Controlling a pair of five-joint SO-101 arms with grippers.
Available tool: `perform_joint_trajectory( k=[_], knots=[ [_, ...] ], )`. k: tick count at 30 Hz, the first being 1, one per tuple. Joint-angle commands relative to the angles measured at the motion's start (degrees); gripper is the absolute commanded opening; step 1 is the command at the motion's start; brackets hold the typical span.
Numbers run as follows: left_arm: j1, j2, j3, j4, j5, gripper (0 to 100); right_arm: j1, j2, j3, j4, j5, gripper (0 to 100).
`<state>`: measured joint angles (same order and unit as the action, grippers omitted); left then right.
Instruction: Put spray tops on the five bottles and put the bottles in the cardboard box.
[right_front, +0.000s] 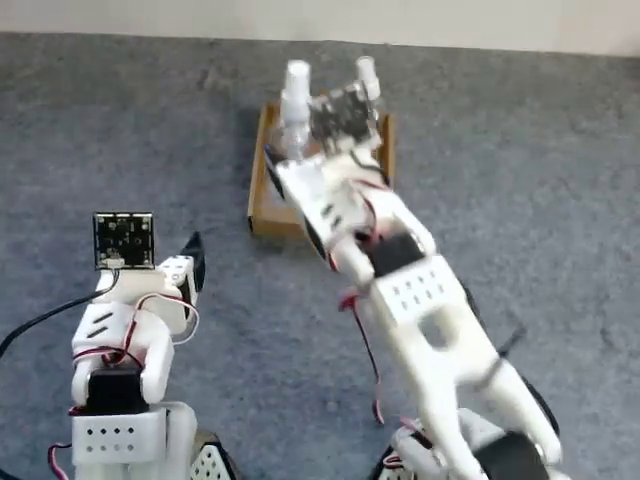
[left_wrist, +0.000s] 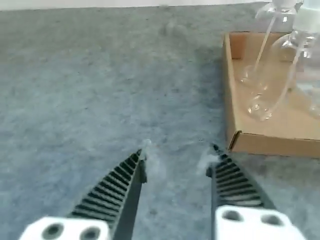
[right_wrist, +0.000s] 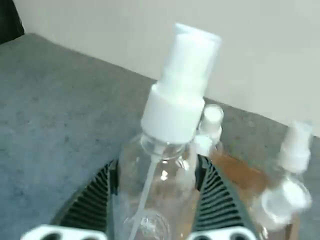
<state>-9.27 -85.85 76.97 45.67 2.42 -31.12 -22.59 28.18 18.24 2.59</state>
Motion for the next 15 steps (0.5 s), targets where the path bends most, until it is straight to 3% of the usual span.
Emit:
perform_joint_trajectory(
  k=[1, 4, 8, 15],
  knots=[
    [-0.75, -0.48, 0.84, -1.49, 0.44, 14, 0.75, 4.44, -5.32, -5.05, 0.7, 0.3],
    [-0.75, -0.4, 2.59, -4.66, 0.44, 14, 0.57, 4.7, 0.31, -11.74, 1.23, 0.3],
    [-0.66, -0.4, 3.03, -5.71, 0.44, 14, 0.48, 4.7, 8.66, -21.32, 7.3, 0.3],
    [-0.66, -0.4, 3.03, -5.71, 0.44, 14, 0.48, 5.23, 17.01, -28.44, 7.56, 0.3]
  ],
)
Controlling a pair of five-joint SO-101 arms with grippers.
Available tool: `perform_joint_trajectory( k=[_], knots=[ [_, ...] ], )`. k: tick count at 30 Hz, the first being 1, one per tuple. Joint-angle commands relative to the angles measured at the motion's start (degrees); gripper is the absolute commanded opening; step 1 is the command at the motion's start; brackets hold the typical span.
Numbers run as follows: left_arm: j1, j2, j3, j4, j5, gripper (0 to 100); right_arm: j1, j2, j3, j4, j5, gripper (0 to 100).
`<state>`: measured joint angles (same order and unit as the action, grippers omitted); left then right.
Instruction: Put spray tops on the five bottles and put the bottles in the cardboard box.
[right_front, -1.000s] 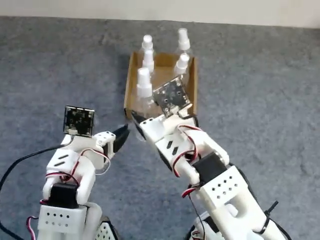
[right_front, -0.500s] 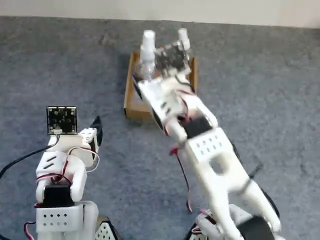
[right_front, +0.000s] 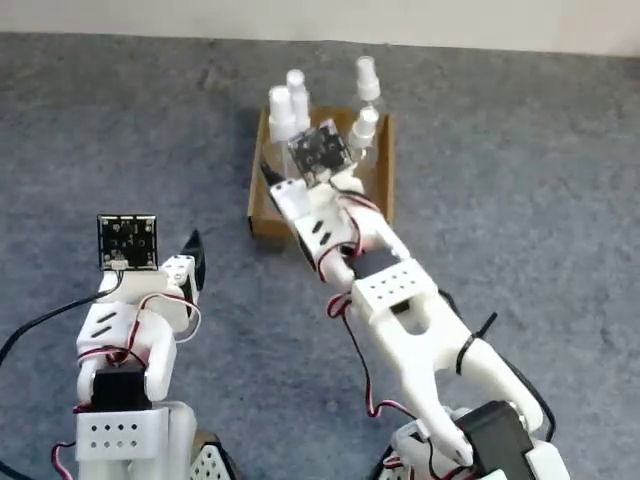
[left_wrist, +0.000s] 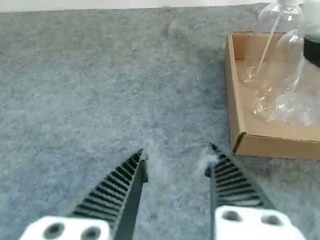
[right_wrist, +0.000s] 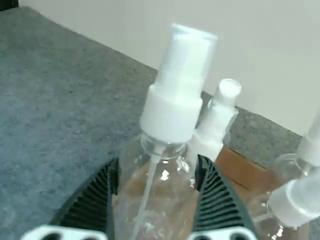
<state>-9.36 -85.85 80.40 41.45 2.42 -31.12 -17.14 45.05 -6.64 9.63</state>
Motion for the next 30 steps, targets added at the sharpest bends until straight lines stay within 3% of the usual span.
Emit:
perform_joint_trajectory(
  k=[1, 19, 30],
  knots=[
    [-0.57, -0.4, -0.31, -1.49, 0.44, 14, 0.48, -0.22, 0.57, -4.09, 0.53, 0.3],
    [-0.57, -0.4, -0.31, -1.49, 0.44, 14, -0.48, 0.22, 7.16, -10.07, 0.53, 0.3],
    [-0.57, -0.4, -0.31, -1.49, 0.26, 14, -0.22, 8.57, 6.55, -14.02, 0.62, 0.3]
  ],
)
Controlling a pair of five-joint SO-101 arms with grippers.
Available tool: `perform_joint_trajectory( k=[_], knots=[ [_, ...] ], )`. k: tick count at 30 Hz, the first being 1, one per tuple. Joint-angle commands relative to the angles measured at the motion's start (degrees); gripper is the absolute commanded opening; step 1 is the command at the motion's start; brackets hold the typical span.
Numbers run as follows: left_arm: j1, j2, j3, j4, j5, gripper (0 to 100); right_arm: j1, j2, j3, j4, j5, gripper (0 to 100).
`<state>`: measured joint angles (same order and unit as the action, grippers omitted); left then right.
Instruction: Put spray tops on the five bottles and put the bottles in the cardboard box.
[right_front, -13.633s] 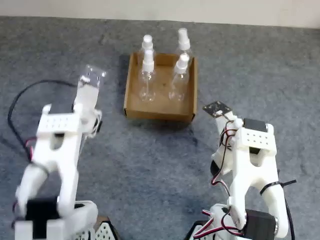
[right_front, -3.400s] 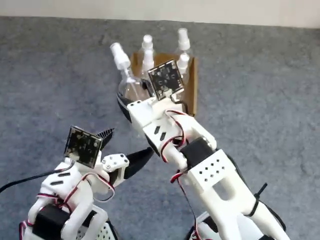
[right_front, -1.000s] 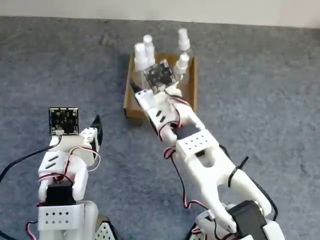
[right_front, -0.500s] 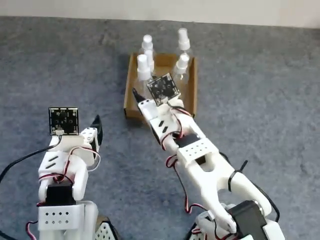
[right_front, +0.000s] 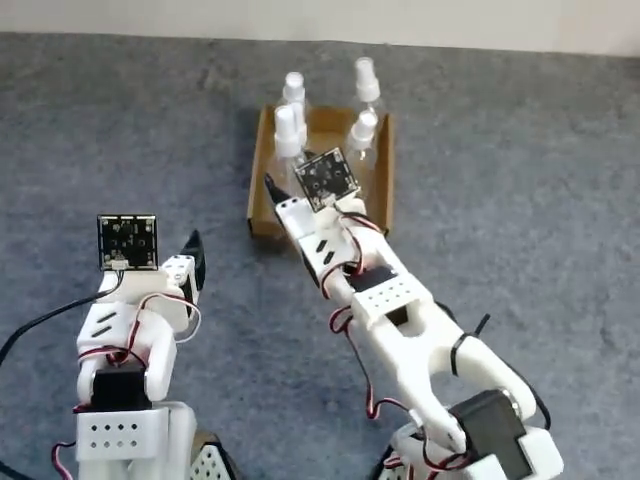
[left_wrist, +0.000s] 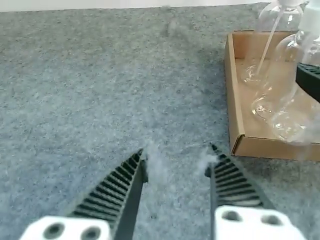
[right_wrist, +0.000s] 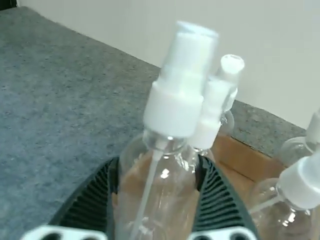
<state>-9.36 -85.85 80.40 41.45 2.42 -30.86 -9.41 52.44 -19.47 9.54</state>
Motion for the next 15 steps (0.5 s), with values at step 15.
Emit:
perform_joint_trajectory(
  k=[15],
  knots=[
    [-0.57, -0.4, -0.31, -1.49, 0.18, 14, -0.4, 0.66, -0.92, -1.8, 0.88, 0.3]
  ],
)
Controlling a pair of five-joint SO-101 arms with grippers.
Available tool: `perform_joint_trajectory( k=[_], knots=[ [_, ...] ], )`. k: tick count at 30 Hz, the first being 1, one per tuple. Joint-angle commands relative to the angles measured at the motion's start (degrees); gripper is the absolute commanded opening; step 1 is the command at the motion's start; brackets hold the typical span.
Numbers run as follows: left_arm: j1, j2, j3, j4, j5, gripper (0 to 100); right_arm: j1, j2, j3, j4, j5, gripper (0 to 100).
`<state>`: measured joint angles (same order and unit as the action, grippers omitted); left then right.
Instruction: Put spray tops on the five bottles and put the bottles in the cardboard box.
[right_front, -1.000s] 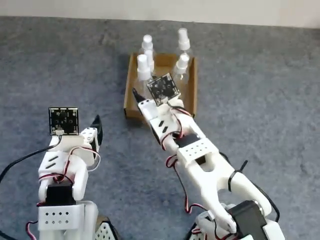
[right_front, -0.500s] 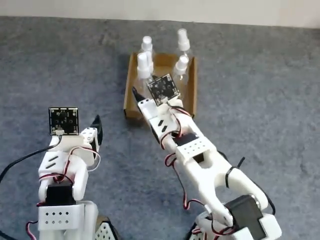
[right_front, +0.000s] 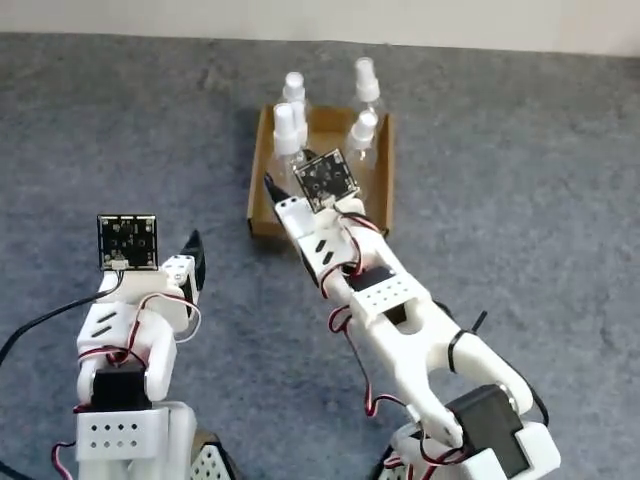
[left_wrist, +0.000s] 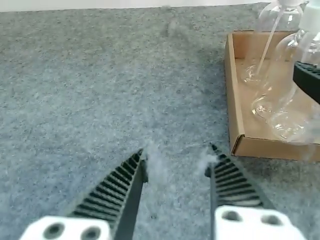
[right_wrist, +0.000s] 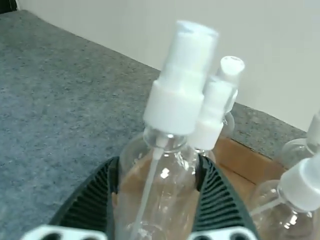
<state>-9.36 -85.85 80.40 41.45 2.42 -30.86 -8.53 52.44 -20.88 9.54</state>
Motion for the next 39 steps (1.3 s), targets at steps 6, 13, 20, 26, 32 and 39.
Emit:
perform_joint_trajectory(
  k=[6, 13, 20, 26, 32, 39],
  knots=[
    [-0.57, -0.4, -0.31, -1.49, 0.18, 14, -0.4, -0.22, -0.84, -2.86, 0.79, 0.3],
    [-0.57, -0.31, -0.31, -1.49, 0.18, 14, -0.4, -0.31, -0.84, -3.3, 0.88, 0.3],
    [-0.57, -0.22, -0.31, -1.49, 0.18, 14, -0.31, -1.71, -0.84, -3.38, 0.88, 0.3],
    [-0.48, -0.22, -0.22, -1.49, 0.18, 14, 1.1, -4.88, -0.75, -2.95, 0.88, 0.3],
    [-0.48, -0.4, 0.31, -1.67, 0.18, 14, 0.84, -4.7, -0.22, -2.95, 0.88, 0.3],
    [-0.48, -0.4, 0.31, -1.49, 0.18, 14, 0.84, 0.57, -0.4, -3.3, 0.79, 0.3]
  ],
)
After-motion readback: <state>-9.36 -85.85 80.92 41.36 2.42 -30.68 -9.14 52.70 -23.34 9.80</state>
